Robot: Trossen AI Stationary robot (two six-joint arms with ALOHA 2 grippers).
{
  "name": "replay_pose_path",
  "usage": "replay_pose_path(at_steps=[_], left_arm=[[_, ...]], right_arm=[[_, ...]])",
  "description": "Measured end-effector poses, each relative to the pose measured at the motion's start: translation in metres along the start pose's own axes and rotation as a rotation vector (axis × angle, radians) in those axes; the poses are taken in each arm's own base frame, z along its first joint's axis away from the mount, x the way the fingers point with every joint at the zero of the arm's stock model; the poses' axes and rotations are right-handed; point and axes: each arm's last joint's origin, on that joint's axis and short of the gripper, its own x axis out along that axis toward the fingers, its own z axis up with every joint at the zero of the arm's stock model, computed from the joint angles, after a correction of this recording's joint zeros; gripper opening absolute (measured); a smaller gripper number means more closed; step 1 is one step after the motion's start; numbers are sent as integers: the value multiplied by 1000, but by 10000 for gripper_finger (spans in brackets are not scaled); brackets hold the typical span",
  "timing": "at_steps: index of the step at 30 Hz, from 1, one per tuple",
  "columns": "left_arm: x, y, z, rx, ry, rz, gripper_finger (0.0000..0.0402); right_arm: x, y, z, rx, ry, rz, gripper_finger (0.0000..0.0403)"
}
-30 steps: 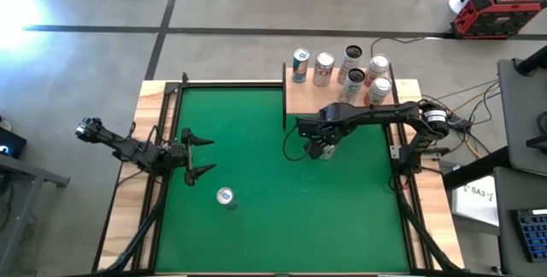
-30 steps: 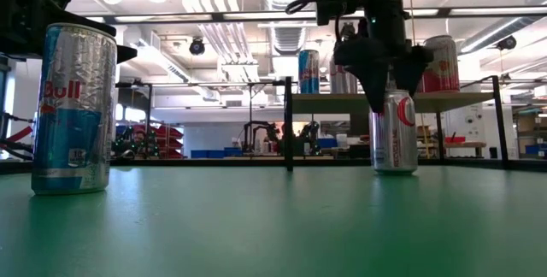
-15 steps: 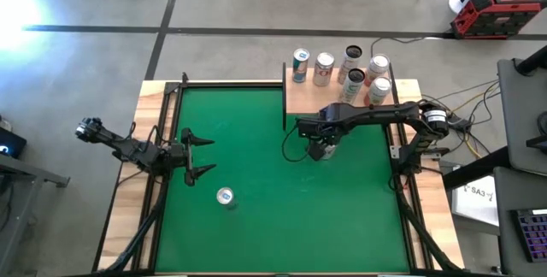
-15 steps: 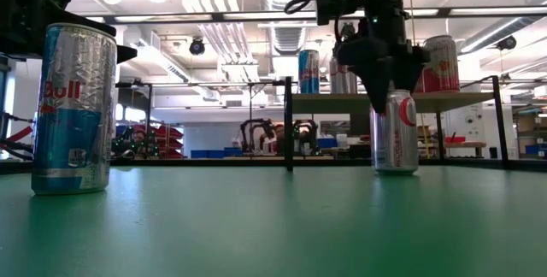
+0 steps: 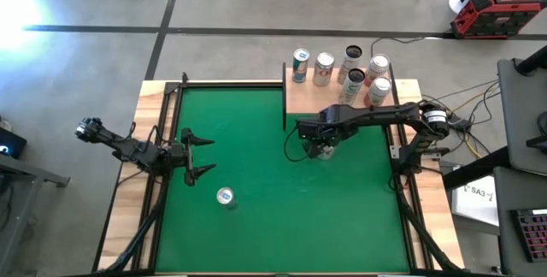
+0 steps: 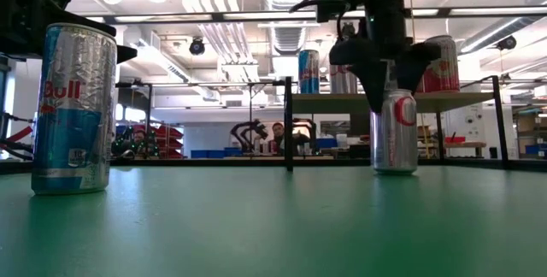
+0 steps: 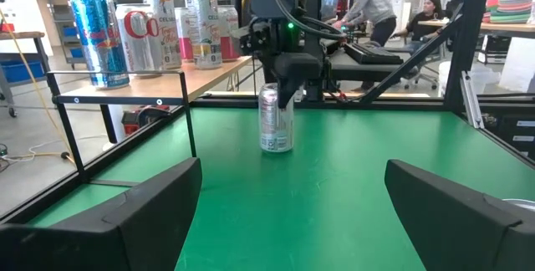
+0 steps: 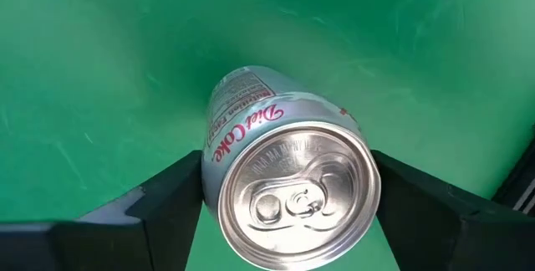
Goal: Place canned beverage on shelf
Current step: Put the red-silver soda can on the shelf aligned with the other red-silver soda can
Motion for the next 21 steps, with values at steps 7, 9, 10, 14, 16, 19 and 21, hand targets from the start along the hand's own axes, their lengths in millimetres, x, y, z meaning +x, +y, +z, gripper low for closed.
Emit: replay_pose_path(at_steps=[7, 9, 10, 14, 16, 19, 21], left_arm=[[0, 0, 0, 0, 0, 0, 361], [0, 0, 0, 0, 0, 0, 361], [0, 0, 0, 0, 0, 0, 361], [0, 0, 0, 0, 0, 0, 361], [0, 0, 0, 0, 0, 0, 361], [0, 0, 0, 0, 0, 0, 361], [0, 0, 0, 0, 0, 0, 361]], right_arm=[[-2, 5, -5, 266, -4, 16, 287], [-2, 7, -8, 346, -5, 15, 287], [-3, 8, -9, 382, -6, 14, 290], [-4, 11, -14, 503, -13, 18, 300], [-4, 12, -15, 563, -13, 19, 301], [-4, 13, -17, 621, -11, 19, 302], [-4, 14, -19, 641, -12, 20, 303]])
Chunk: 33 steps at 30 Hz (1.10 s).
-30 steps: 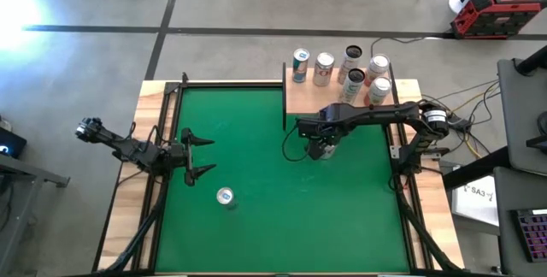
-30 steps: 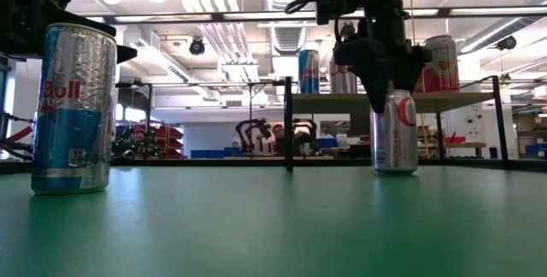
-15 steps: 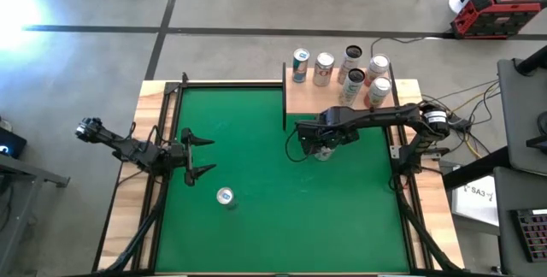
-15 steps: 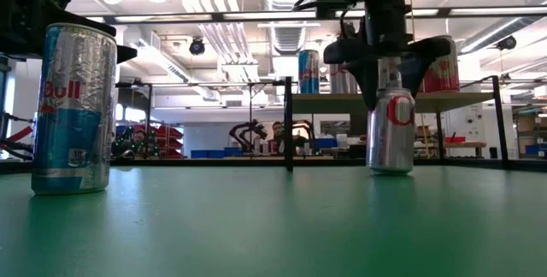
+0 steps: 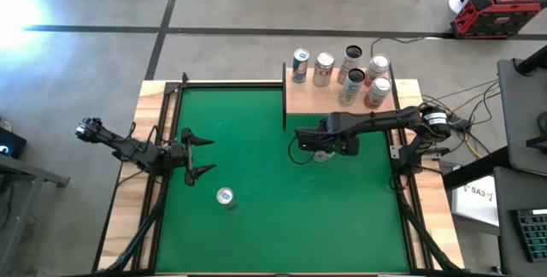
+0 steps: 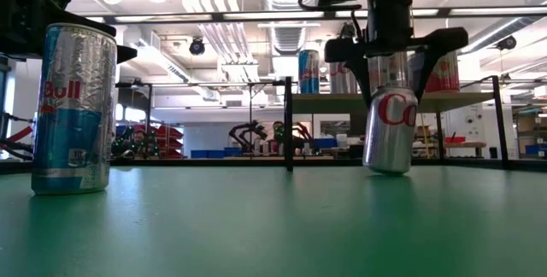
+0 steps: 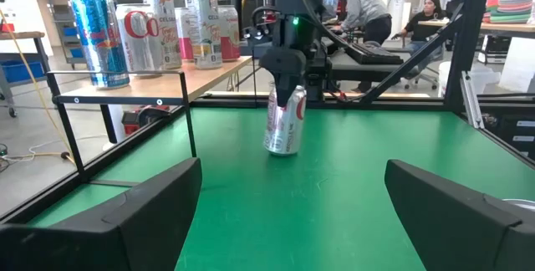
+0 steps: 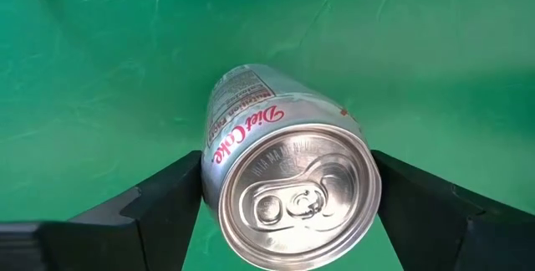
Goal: Place canned beverage on shelf
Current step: Put the red-silver soda can on the shelf aligned with the other red-silver soda can
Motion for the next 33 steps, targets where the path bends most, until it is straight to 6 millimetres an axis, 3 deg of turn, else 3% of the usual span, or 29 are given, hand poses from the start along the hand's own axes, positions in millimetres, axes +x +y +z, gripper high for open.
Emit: replay_pose_path(at_steps=[24, 33], left_arm=[[0, 0, 0, 0, 0, 0, 361], [0, 0, 0, 0, 0, 0, 361]], right_arm=[[0, -9, -5, -149, 72, -93, 309], [0, -9, -5, -123, 64, -90, 365]])
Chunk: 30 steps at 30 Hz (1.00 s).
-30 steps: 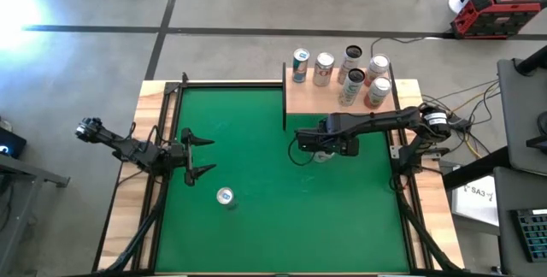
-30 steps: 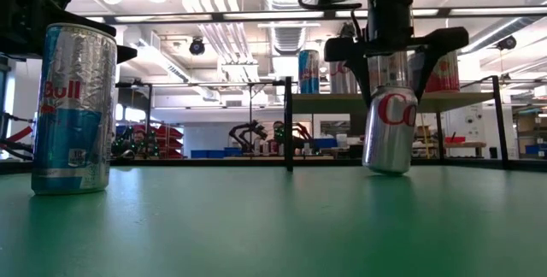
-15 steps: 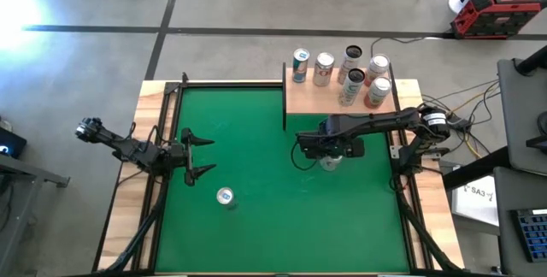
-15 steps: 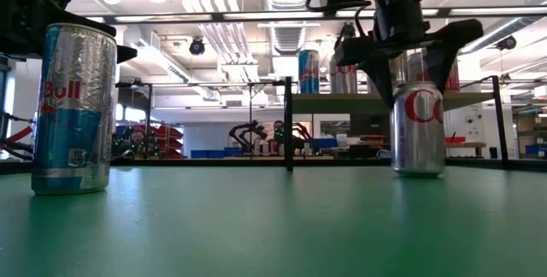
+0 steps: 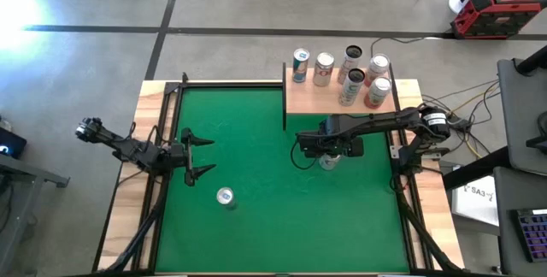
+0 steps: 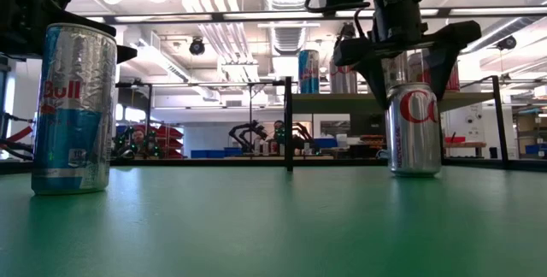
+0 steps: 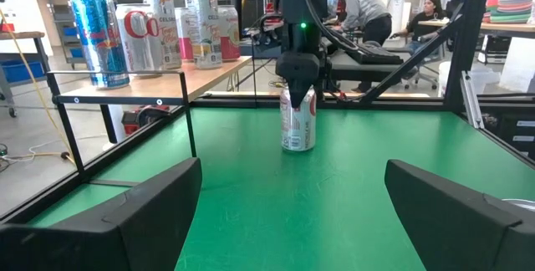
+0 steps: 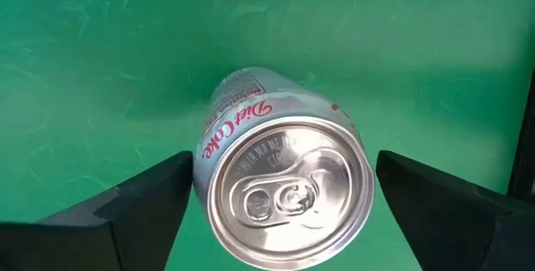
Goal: Place canned beverage on shelf
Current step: Put the red-silver soda can on the shelf aligned with the other red-silver soda can
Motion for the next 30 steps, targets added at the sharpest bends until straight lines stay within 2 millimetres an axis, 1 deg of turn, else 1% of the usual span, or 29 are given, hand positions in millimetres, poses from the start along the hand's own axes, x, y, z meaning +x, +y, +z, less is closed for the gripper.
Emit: replay_pose_path(at_steps=[3, 6, 11, 15, 19, 22, 26, 30], left_arm=[[0, 0, 0, 0, 0, 0, 361], [0, 0, 0, 0, 0, 0, 361], [0, 0, 0, 0, 0, 0, 361], [0, 0, 0, 0, 0, 0, 361], [0, 0, 0, 0, 0, 0, 361], [0, 0, 0, 0, 0, 0, 361], [0, 0, 0, 0, 0, 0, 361], [0, 0, 0, 0, 0, 0, 361]], right_arm=[[0, 0, -2, -8, -17, 3, 371], [-1, 0, -11, -28, -76, 9, 372], [-3, -2, -37, -40, -247, 45, 372], [-6, -8, -60, -16, -376, 79, 373], [-4, -16, -74, 18, -451, 83, 373], [4, -22, -84, 19, -523, 101, 373], [22, -29, -95, 9, -626, 157, 373], [38, -37, -102, -9, -736, 210, 373]])
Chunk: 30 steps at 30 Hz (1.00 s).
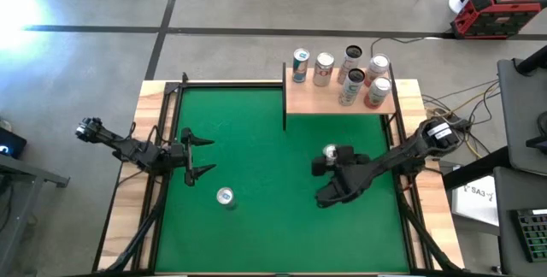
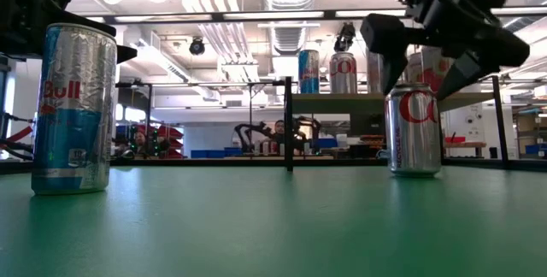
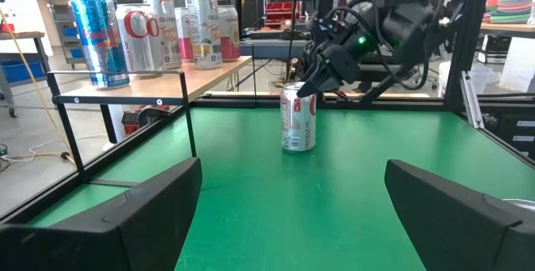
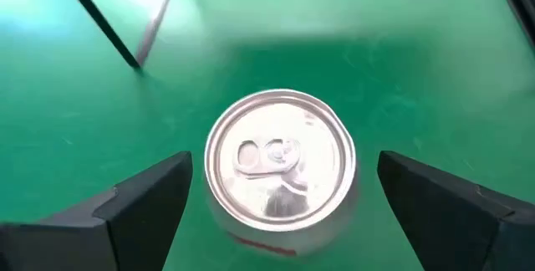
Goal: Place canned beverage on shelf
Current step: Put the red-silver soda can on the shelf aligned with the other red-silver soda can
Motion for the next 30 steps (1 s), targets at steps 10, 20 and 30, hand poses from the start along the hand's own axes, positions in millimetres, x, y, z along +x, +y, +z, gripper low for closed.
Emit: replay_pose_path(at_steps=[10, 20, 30], left_arm=[[0, 0, 0, 0, 0, 0, 361], [0, 0, 0, 0, 0, 0, 361], [0, 0, 0, 0, 0, 0, 361]], right_arm=[[19, -16, -25, -40, -97, 95, 373], [26, -17, -30, -80, -123, 129, 373], [27, -15, -29, -93, -134, 136, 322]])
